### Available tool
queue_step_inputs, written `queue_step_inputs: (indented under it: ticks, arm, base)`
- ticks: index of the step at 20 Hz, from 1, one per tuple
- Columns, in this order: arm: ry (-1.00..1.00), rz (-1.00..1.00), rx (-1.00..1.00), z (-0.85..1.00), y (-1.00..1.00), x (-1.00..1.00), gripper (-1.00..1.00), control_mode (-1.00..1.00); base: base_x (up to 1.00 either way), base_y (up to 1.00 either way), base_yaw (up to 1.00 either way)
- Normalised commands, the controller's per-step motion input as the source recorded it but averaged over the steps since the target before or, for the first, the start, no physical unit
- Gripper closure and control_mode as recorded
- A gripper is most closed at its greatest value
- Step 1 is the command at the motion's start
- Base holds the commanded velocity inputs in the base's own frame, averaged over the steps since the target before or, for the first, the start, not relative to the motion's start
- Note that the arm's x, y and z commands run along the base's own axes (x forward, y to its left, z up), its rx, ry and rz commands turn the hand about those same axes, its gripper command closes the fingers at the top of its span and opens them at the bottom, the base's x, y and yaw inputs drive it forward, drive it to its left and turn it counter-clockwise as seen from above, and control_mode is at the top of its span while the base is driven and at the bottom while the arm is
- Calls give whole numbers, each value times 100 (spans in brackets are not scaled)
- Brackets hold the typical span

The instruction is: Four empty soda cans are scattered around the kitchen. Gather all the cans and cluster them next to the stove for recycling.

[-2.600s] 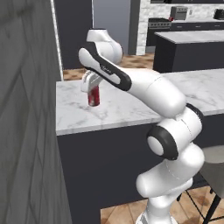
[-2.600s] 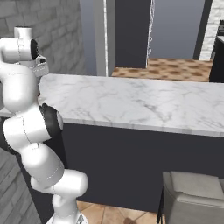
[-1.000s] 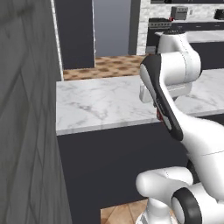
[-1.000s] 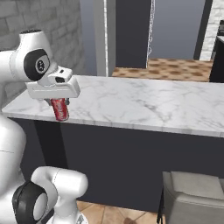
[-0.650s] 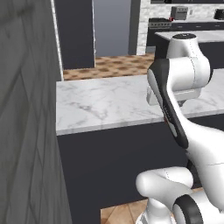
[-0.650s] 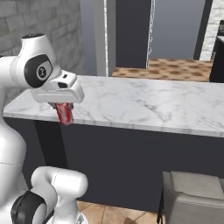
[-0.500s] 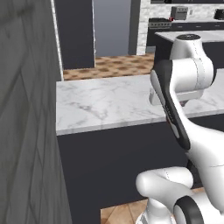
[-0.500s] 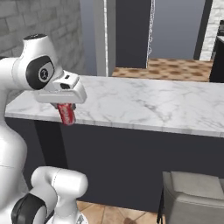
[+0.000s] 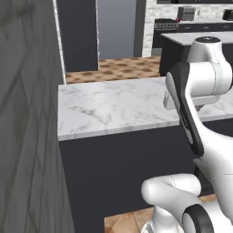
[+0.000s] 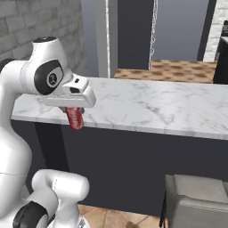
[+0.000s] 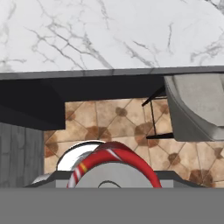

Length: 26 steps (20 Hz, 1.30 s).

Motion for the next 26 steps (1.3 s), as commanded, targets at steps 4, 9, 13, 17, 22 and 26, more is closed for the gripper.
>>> queue_step_inputs:
  ticks: [4, 9, 13, 17, 22, 26]
  arm:
    - [0, 0, 0, 0, 0, 0, 100, 100]
    - [0, 0, 0, 0, 0, 0, 100, 100]
    - [0, 0, 0, 0, 0, 0, 100, 100]
    - [0, 0, 0, 0, 0, 0, 100, 100]
    - [0, 0, 0, 0, 0, 0, 100, 100]
    - [0, 0, 0, 0, 0, 0, 100, 100]
  base:
    - [-52, -71, 0]
    - [-97, -97, -2]
    - [-78, -100, -3]
    - [-25, -100, 0]
    - [0, -100, 0]
    - [0, -100, 0]
